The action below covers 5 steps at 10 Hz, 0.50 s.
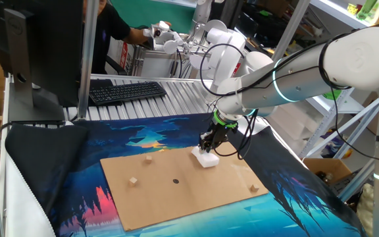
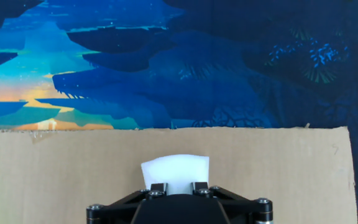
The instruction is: Clean the tabletop with a sponge
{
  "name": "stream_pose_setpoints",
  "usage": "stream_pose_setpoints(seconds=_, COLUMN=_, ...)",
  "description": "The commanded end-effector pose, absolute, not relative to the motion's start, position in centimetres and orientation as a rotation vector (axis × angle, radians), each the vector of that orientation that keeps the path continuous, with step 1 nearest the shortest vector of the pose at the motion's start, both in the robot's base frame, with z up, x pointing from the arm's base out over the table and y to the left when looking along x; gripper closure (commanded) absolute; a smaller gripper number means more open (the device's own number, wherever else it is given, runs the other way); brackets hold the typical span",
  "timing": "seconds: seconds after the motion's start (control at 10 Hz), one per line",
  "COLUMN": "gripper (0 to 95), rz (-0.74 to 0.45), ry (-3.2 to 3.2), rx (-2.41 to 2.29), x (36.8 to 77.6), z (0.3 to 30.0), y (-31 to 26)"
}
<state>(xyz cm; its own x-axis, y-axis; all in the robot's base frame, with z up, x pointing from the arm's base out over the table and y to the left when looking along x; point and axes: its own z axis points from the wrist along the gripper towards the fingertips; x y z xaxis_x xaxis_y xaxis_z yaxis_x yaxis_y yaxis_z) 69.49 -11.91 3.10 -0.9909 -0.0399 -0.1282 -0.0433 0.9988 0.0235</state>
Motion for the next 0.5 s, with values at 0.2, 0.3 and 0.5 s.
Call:
stream_pose_setpoints(seconds=0.2, gripper=0.0, rz=0.039, ry=3.015, rx=-0.044, x=69.45, z=3.12, y=-11.96)
stream_pose_setpoints(seconds=0.3, gripper=0.0, rz=0.041, ry=3.015, rx=-0.041, x=69.45, z=3.12, y=-11.96)
stream_pose_setpoints(seconds=0.5, gripper=0.0, rz=0.045, ry=3.015, rx=-0.040, x=69.47, z=3.13, y=-11.97)
